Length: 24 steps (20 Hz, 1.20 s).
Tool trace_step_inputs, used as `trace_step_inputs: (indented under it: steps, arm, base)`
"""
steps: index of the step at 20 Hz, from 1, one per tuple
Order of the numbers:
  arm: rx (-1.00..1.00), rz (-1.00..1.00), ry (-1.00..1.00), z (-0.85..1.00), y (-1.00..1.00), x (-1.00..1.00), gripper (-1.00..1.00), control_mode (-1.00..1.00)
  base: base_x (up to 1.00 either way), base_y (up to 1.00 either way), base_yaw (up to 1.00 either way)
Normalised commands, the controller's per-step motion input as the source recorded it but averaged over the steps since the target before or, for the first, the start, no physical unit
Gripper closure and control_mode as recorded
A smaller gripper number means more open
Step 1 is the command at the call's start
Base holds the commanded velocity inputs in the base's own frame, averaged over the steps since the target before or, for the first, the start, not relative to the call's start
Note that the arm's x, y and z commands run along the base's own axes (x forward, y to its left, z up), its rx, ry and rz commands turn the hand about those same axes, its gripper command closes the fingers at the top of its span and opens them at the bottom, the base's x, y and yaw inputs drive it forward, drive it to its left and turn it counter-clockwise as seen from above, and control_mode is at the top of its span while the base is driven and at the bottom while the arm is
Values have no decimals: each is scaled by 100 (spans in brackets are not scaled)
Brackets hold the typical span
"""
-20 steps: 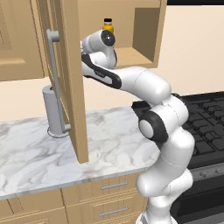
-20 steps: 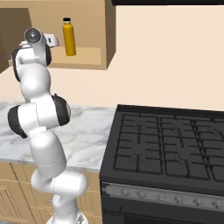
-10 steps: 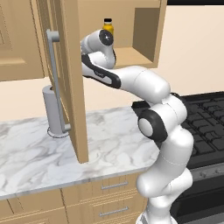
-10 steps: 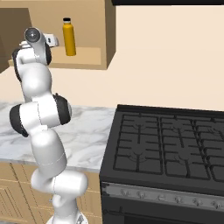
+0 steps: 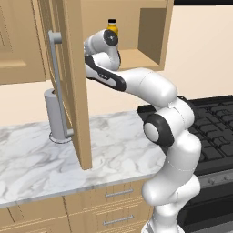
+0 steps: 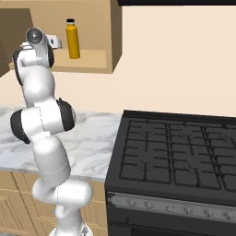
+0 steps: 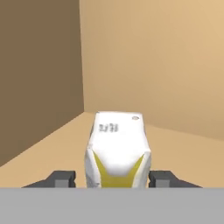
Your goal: Sort all alcoholic drinks to one cabinet, and non-alcoholic drinks to the other.
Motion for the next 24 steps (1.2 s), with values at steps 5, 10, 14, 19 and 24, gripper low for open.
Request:
trace_step_inputs:
  steps: [5, 10, 14, 19, 24]
  arm:
    - [1, 0, -2, -2, 0, -5, -100, -100]
    - [0, 0, -3, -8, 0, -12, -100, -100]
    - [0, 0, -3, -8, 0, -9, -100, -100]
    - [0, 0, -2, 0, 0, 0, -100, -100]
    - [0, 0, 0, 0, -3, -4, -100, -100]
  base:
    - [0, 0, 0]
    - [0, 0, 0]
    - [0, 0, 0]
    - [0, 0, 0]
    - [0, 0, 0]
